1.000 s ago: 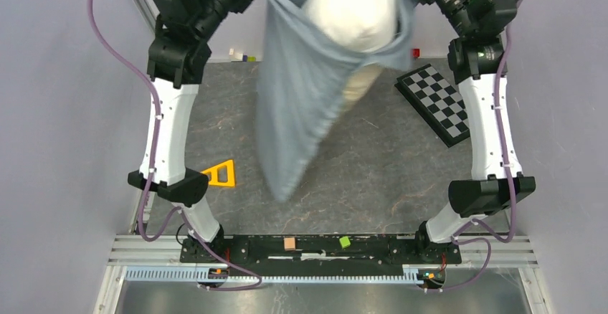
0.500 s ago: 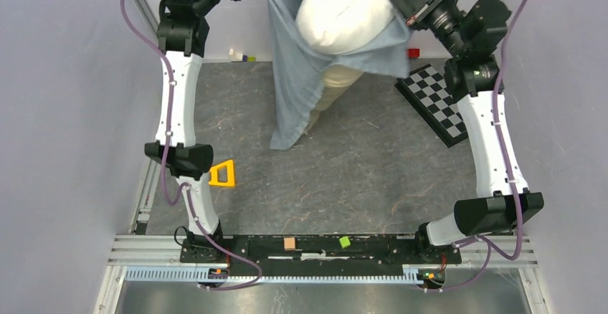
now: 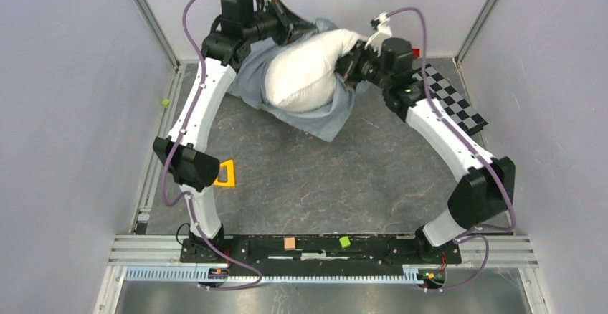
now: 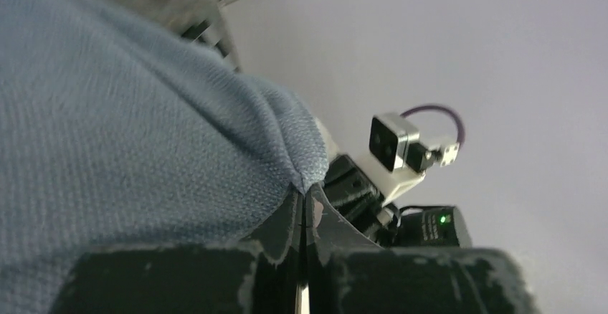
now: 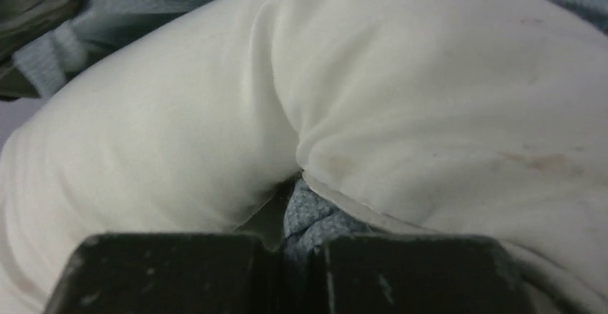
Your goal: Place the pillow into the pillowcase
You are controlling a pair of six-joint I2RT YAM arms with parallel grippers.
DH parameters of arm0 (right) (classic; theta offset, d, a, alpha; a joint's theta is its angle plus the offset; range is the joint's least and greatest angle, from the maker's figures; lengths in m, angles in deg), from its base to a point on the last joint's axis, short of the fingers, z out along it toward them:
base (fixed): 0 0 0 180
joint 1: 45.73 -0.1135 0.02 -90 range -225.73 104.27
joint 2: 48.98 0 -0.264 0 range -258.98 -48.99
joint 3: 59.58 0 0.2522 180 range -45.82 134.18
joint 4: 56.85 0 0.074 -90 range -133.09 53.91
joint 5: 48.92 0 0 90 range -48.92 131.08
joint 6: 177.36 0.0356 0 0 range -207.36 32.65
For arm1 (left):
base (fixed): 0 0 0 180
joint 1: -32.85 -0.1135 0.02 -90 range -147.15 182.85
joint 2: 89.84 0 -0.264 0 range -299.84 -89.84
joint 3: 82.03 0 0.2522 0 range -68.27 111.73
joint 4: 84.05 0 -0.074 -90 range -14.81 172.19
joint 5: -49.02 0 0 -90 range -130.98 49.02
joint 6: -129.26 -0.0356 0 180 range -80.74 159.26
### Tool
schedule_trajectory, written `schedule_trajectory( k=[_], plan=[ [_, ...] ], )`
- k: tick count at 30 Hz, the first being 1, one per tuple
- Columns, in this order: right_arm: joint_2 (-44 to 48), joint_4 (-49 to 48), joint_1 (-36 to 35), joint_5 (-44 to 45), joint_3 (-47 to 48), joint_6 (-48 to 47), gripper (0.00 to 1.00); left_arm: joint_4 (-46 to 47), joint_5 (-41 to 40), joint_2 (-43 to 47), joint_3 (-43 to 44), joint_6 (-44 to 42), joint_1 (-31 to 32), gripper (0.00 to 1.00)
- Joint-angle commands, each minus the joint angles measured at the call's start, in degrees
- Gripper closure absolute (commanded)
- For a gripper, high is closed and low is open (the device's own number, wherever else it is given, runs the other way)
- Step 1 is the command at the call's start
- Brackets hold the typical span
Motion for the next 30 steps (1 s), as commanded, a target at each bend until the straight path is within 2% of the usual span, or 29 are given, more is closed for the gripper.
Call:
schedule_trajectory(
  k=[1, 4, 8, 9, 12, 14, 18, 20, 21, 24, 28, 30],
  plan=[
    [-4.66, -1.85, -2.37, 3.22, -6.05, -2.16, 1.0, 0.02, 2.8, 12.3, -17.12, -8.75, 2.51, 0.97],
    [-3.81, -2.99, -2.23, 6.05, -14.11, -4.02, 0.99, 0.61, -2.25, 17.34, -32.2, -14.05, 5.49, 0.96],
    [-4.18, -0.31, -1.68, 7.13, -22.21, -6.95, 1.0, -5.1, -8.91, 17.78, -39.59, -22.67, 9.72, 0.86],
    [-3.85, -0.83, -1.67, 6.99, -24.52, -7.21, 1.0, -5.86, -10.25, 17.94, -40.89, -24.03, 10.45, 0.8],
    [-2.37, -2.64, -1.49, 6.94, -31.07, -7.28, 1.0, -7.01, -14.81, 19.83, -42.7, -27.98, 12.88, 0.44],
    [-1.28, -4.18, -1.04, 7.33, -34.53, -7.18, 1.0, -9.72, -21.01, 20.65, -40.71, -31.25, 16.14, 0.29],
    [2.2, -8.23, 2.21, 4.57, -41.37, -5.15, 1.0, -15.95, -41.15, 19.04, -36.0, -37.16, 25.09, 0.12],
    [5.24, -12.48, 4.59, 1.18, -46.52, -2.78, 1.0, -16.82, -46.86, 17.38, -34.91, -38.56, 27.24, 0.06],
    [6.58, -15.21, 5.63, -0.21, -49.04, -1.32, 0.97, -17.35, -49.58, 16.45, -33.9, -39.22, 28.39, 0.05],
    [10.98, -21.49, 8.79, -3.27, -56.32, 1.78, 0.79, -18.43, -54.33, 12.45, -30.68, -42.07, 31.42, 0.03],
    [13.63, -24.91, 12.16, -4.07, -60.91, 3.34, 0.63, -21.8, -61.66, 3.89, -24.37, -45.47, 32.91, 0.0],
    [12.67, -27.43, 13.11, -5.83, -61.72, 3.96, 0.52, -23.87, -62.08, 0.35, -21.39, -45.98, 33.08, 0.0]
  ],
)
